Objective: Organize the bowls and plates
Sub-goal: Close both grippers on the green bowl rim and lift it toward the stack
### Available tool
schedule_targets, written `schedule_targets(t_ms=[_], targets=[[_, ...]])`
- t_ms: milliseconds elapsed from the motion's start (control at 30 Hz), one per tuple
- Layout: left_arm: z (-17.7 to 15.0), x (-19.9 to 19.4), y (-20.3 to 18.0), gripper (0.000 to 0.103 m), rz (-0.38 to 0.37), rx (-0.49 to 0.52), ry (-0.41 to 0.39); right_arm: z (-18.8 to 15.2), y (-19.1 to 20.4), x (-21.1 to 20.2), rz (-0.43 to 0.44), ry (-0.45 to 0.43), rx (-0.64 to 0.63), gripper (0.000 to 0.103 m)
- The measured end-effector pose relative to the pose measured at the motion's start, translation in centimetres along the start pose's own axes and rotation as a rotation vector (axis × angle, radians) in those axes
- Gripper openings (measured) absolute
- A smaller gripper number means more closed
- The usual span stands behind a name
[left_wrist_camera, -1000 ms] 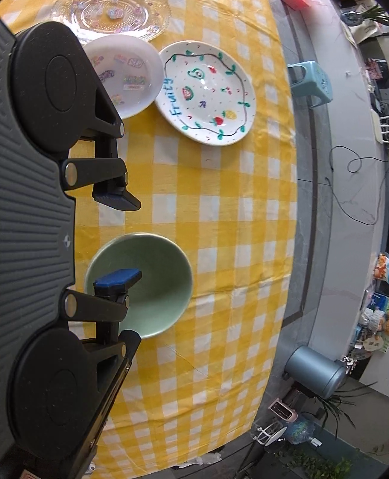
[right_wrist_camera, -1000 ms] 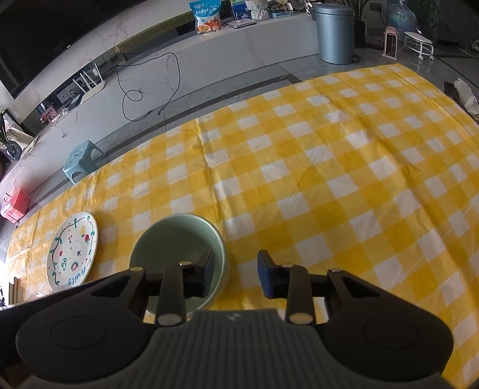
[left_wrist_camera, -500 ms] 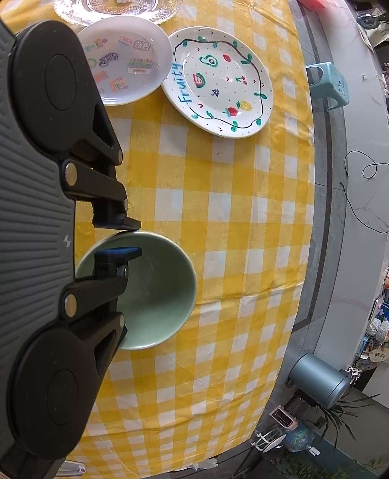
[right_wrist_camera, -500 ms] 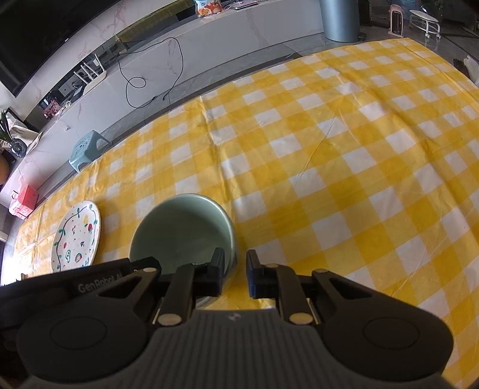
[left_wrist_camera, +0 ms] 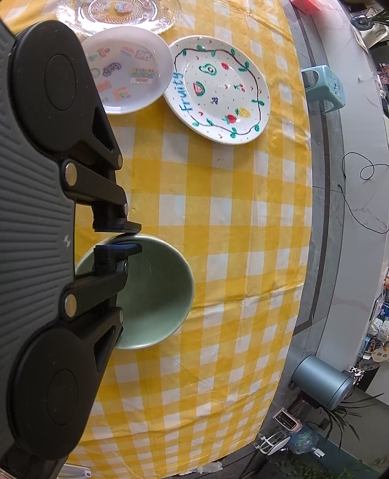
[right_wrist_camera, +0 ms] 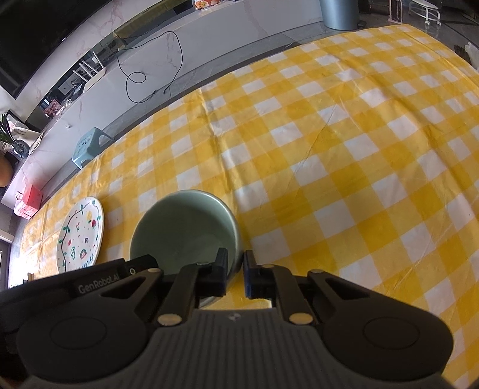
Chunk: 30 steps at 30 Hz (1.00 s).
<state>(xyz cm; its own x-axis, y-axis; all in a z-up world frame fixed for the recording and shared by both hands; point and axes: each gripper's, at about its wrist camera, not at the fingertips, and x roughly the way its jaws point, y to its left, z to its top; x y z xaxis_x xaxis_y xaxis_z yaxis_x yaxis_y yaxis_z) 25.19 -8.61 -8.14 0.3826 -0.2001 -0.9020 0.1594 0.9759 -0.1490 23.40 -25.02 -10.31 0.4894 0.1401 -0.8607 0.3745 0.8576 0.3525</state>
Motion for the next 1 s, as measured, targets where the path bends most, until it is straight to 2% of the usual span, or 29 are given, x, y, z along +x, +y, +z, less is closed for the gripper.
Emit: schedule_targets(t_ms=[400, 733, 1000], targets=[[-2.5, -5.0, 1.4, 0.007, 0.040, -0.015, -0.037, -2.1, 0.9, -3.4, 0.094, 0.029, -0.017, 0.008], [-6.1, -11.4, 4.1, 0.006, 0.067, -0.083, -0.119, -6.6, 3.7, -8.7, 0.173, -0.022, -0.107, 0.008], [-9.8, -15.9, 7.2, 0.007, 0.079, -0.183, -0.175, -10.0, 6.1, -12.7, 0.239, -0.027, -0.189, 0.008]])
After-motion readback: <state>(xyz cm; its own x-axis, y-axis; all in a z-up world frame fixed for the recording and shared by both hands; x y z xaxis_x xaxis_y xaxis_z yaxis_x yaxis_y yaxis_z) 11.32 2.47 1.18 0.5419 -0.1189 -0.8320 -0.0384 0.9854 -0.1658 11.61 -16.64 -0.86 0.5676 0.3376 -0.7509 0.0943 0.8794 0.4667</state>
